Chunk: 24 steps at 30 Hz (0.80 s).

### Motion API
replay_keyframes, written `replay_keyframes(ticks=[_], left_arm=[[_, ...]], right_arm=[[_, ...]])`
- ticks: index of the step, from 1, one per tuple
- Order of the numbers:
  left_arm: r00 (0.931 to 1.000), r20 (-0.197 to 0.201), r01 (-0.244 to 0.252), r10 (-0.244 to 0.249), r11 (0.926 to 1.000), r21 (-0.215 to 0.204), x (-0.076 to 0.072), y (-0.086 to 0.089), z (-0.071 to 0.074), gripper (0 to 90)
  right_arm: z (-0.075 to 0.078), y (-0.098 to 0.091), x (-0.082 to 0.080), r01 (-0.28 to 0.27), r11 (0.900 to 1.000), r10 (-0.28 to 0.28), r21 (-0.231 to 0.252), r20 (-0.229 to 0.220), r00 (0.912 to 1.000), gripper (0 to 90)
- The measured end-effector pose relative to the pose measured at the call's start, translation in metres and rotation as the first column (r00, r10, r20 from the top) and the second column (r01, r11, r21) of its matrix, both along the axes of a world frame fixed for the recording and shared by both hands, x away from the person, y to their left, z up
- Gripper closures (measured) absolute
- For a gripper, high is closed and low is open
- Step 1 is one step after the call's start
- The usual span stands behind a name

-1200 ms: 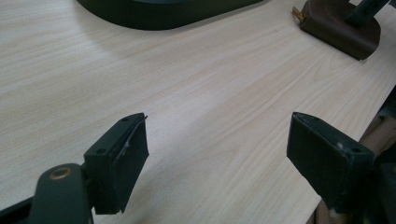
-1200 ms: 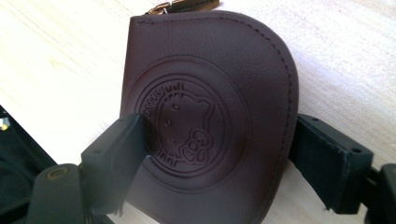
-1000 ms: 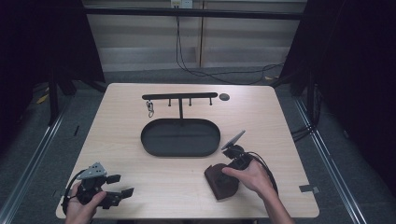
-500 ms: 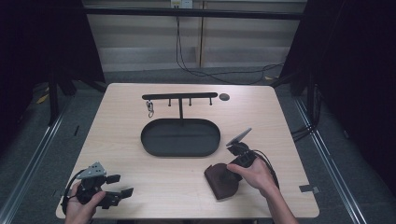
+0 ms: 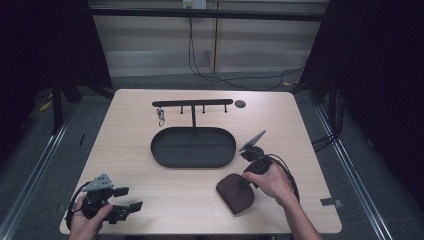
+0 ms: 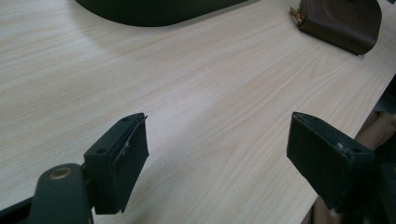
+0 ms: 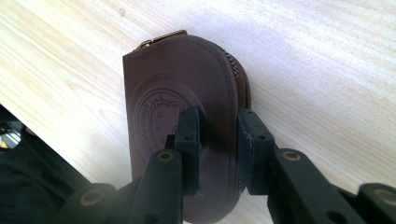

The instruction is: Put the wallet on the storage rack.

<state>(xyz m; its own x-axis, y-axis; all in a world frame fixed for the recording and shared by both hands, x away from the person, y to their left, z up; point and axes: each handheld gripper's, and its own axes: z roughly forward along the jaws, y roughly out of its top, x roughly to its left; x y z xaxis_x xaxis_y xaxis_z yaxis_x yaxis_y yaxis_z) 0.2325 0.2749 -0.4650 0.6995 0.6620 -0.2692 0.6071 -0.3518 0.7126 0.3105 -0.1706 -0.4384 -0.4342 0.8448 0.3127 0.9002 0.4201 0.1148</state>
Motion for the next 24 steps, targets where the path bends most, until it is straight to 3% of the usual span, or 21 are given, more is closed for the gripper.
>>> replay_keyframes(ticks=[14, 24], left_arm=[[0.9999, 0.003, -0.012, 0.012, 0.9999, -0.008, 0.002, 0.003, 0.0, 19.7], [0.9999, 0.0, -0.012, 0.012, 0.9999, -0.01, 0.003, 0.003, 0.0, 19.7]], right_arm=[[0.023, 0.009, 0.003, -0.05, 0.9984, 0.05, -0.028, 0.023, 0.9985, 82.4], [0.036, 0.005, 0.006, -0.027, 0.9966, 0.03, -0.078, 0.045, 0.9985, 83.4]])
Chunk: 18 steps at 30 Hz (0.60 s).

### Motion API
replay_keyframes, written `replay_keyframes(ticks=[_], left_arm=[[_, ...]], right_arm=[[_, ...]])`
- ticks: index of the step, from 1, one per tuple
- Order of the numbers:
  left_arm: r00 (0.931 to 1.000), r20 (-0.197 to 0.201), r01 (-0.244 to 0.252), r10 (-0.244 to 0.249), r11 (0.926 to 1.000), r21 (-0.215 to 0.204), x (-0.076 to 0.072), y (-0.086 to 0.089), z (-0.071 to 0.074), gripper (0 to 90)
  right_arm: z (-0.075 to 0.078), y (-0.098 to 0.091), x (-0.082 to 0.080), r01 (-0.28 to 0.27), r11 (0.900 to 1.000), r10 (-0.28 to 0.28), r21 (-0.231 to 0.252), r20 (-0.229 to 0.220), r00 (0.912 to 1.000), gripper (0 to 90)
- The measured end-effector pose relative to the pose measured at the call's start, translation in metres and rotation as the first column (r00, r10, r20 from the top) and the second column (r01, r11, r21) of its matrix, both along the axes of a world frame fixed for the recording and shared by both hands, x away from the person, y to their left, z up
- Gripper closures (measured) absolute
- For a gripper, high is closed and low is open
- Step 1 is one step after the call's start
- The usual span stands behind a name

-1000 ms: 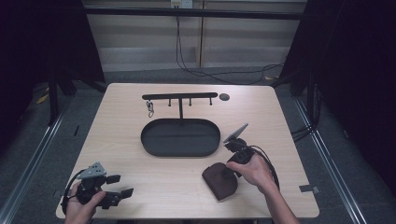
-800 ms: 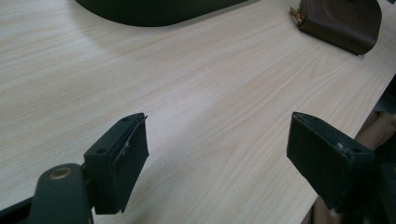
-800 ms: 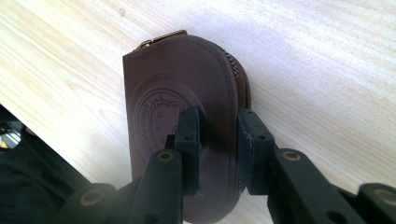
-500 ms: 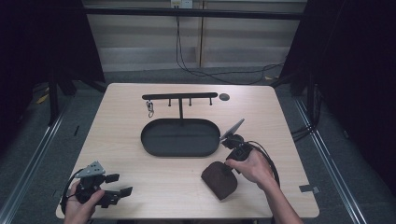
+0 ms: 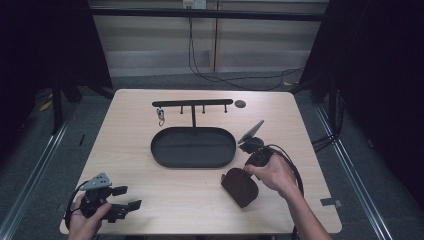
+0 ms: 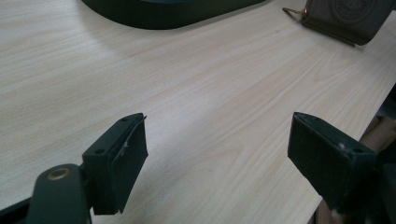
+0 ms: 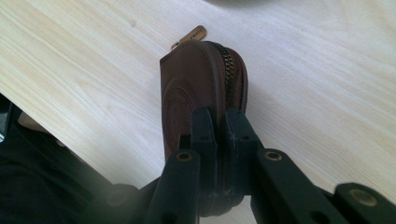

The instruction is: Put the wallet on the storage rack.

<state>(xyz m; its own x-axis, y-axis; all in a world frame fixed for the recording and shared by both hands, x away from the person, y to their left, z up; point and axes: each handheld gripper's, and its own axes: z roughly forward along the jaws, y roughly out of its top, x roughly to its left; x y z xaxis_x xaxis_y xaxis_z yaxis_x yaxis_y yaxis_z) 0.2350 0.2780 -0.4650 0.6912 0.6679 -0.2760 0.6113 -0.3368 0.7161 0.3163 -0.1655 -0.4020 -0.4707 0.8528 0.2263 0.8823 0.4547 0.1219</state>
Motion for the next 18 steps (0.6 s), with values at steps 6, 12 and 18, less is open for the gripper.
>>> replay_keyframes(ticks=[6, 12, 18], left_arm=[[1.0, 0.001, 0.001, -0.001, 1.0, 0.002, 0.0, 0.0, 0.0, 19.7], [1.0, -0.002, -0.002, 0.002, 1.0, -0.001, 0.001, 0.001, 0.0, 19.7], [1.0, -0.001, 0.002, -0.002, 1.0, 0.0, 0.002, 0.001, 0.0, 19.7]], right_arm=[[0.007, 0.0, 0.001, 0.016, 0.9998, -0.016, -0.011, 0.009, 0.9998, 83.4], [0.015, 0.001, 0.004, 0.016, 0.9996, -0.016, -0.022, 0.013, 0.9998, 83.3], [0.023, -0.001, 0.007, 0.017, 0.9995, -0.016, -0.027, 0.026, 0.9995, 83.3]])
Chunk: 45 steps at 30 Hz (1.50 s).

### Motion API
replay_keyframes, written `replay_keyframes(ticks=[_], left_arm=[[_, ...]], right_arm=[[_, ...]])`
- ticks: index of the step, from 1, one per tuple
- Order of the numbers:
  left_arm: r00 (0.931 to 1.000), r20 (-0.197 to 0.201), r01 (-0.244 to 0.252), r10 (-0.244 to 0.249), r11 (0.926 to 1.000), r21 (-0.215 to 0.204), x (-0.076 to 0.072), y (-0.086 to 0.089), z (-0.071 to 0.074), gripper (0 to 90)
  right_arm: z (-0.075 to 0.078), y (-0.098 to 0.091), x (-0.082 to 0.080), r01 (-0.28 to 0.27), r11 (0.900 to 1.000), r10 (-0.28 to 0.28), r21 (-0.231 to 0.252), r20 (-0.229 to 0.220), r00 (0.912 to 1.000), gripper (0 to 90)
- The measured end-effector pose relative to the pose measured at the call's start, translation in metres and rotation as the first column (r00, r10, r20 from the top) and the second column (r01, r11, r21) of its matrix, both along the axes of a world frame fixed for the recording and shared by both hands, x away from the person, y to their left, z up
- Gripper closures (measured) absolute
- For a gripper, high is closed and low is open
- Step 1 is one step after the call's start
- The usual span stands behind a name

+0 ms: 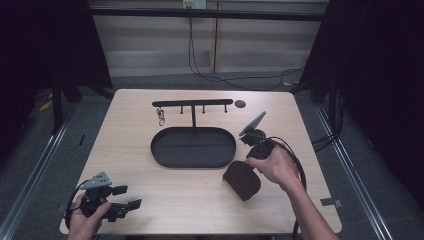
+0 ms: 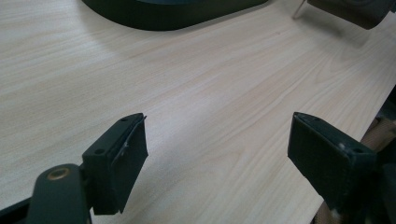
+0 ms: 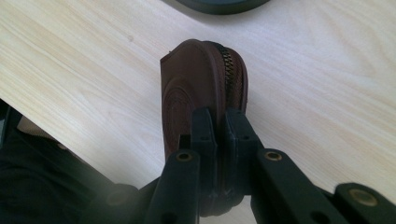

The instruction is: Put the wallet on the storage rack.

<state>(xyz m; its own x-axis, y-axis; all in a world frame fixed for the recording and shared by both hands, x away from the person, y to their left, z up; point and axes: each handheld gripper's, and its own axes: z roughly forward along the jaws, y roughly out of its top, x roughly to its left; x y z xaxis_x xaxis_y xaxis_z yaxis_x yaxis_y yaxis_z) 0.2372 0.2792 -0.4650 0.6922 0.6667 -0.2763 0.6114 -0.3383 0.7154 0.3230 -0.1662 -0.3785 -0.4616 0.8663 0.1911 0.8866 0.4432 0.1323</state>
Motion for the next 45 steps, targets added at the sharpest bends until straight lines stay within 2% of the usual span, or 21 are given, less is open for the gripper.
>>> replay_keyframes(ticks=[8, 16, 24, 32, 45], left_arm=[[0.9999, -0.011, 0.008, -0.008, 1.0, 0.001, 0.0, -0.002, -0.001, 19.7], [0.9999, -0.012, 0.011, -0.01, 0.9999, 0.004, 0.001, -0.003, -0.002, 19.7], [0.9998, -0.009, 0.016, -0.016, 0.9999, 0.006, 0.0, -0.003, -0.001, 19.7], [0.9999, -0.008, 0.014, -0.014, 0.9999, 0.006, 0.0, -0.002, -0.002, 19.7], [0.9998, -0.012, 0.015, -0.014, 0.9999, 0.008, 0.0, -0.001, -0.002, 19.7]], right_arm=[[0.007, -0.001, 0.001, 0.001, 0.9998, -0.001, -0.017, 0.0, 1.0, 83.2], [0.013, -0.005, 0.008, 0.03, 0.9994, -0.03, -0.015, 0.013, 0.9995, 83.0], [0.026, -0.007, 0.012, 0.054, 0.9983, -0.053, -0.022, 0.024, 0.9983, 82.9], [0.035, -0.009, 0.021, 0.077, 0.9962, -0.076, -0.04, 0.027, 0.9967, 82.9], [0.053, -0.001, 0.038, 0.13, 0.9891, -0.126, -0.07, 0.057, 0.9904, 82.7]])
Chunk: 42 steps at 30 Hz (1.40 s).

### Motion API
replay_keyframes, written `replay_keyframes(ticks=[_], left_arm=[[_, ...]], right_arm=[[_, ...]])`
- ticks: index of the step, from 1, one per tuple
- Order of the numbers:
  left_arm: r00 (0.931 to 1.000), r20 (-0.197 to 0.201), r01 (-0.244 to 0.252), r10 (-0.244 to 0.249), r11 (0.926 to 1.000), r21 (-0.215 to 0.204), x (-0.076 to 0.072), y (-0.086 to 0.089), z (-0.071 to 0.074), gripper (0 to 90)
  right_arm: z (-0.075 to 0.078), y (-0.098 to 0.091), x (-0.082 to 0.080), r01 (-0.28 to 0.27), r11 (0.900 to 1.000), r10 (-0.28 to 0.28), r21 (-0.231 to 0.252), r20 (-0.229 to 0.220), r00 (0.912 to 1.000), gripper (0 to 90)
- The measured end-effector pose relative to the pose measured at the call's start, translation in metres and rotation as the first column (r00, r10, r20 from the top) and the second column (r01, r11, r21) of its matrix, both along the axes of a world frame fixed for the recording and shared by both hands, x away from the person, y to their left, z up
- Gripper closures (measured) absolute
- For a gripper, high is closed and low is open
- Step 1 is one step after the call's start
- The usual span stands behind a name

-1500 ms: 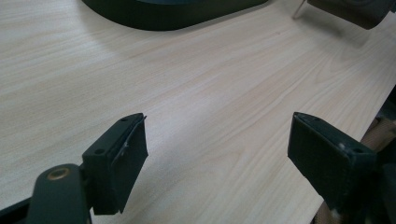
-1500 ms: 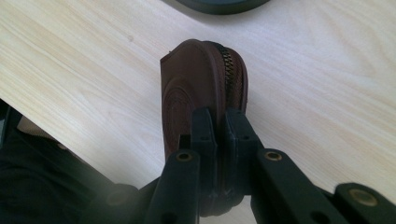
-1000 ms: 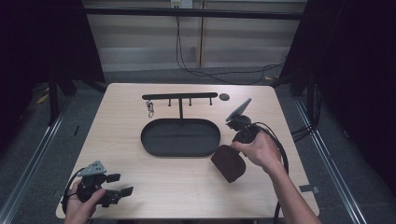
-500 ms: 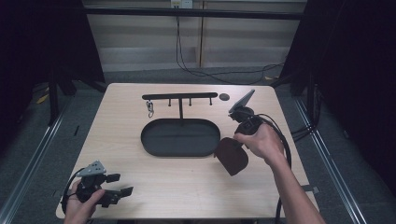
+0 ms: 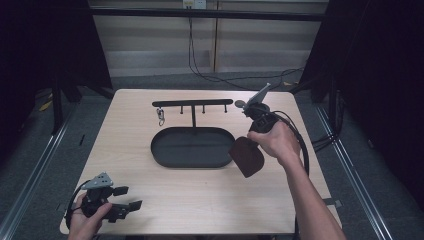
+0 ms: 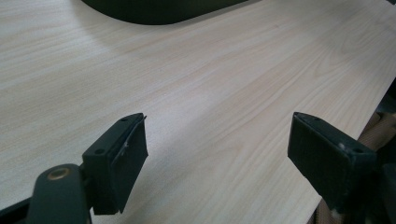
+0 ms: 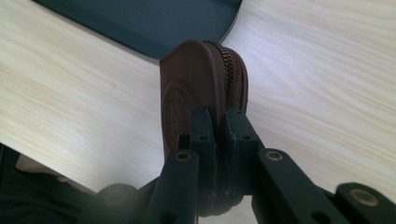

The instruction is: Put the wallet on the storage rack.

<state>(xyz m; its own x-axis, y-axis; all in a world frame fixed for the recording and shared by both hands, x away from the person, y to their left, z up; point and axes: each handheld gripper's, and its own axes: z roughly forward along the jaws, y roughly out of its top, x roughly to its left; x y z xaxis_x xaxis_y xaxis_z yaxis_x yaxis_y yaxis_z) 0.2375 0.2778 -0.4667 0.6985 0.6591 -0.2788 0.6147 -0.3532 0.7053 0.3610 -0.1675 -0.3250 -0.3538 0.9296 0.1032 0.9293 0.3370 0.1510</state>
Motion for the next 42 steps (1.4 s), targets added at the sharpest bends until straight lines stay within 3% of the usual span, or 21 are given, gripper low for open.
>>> replay_keyframes(ticks=[11, 21, 26, 33, 42], left_arm=[[1.0, -0.002, -0.002, 0.002, 1.0, -0.006, 0.0, 0.001, 0.0, 19.6], [1.0, -0.003, -0.005, 0.005, 0.9999, -0.011, 0.001, 0.001, 0.0, 19.7], [1.0, -0.006, -0.004, 0.004, 0.9999, -0.012, 0.0, 0.001, 0.0, 19.7], [1.0, 0.0, 0.001, -0.001, 0.9997, -0.023, 0.0, 0.003, 0.001, 19.7], [1.0, 0.0, 0.001, -0.001, 0.9998, -0.018, 0.0, 0.003, 0.001, 19.6]], right_arm=[[0.01, 0.009, 0.015, 0.027, 0.9995, -0.028, 0.017, 0.028, 0.9992, 82.6], [0.005, 0.013, 0.031, 0.054, 0.9965, -0.057, 0.064, 0.038, 0.9977, 82.5], [-0.005, 0.019, 0.037, 0.054, 0.9937, -0.056, 0.098, 0.021, 0.9982, 82.6], [-0.017, 0.019, 0.048, 0.099, 0.9818, -0.109, 0.162, 0.054, 0.9926, 82.8], [-0.034, 0.016, 0.052, 0.142, 0.9643, -0.155, 0.224, 0.044, 0.9869, 82.8]])
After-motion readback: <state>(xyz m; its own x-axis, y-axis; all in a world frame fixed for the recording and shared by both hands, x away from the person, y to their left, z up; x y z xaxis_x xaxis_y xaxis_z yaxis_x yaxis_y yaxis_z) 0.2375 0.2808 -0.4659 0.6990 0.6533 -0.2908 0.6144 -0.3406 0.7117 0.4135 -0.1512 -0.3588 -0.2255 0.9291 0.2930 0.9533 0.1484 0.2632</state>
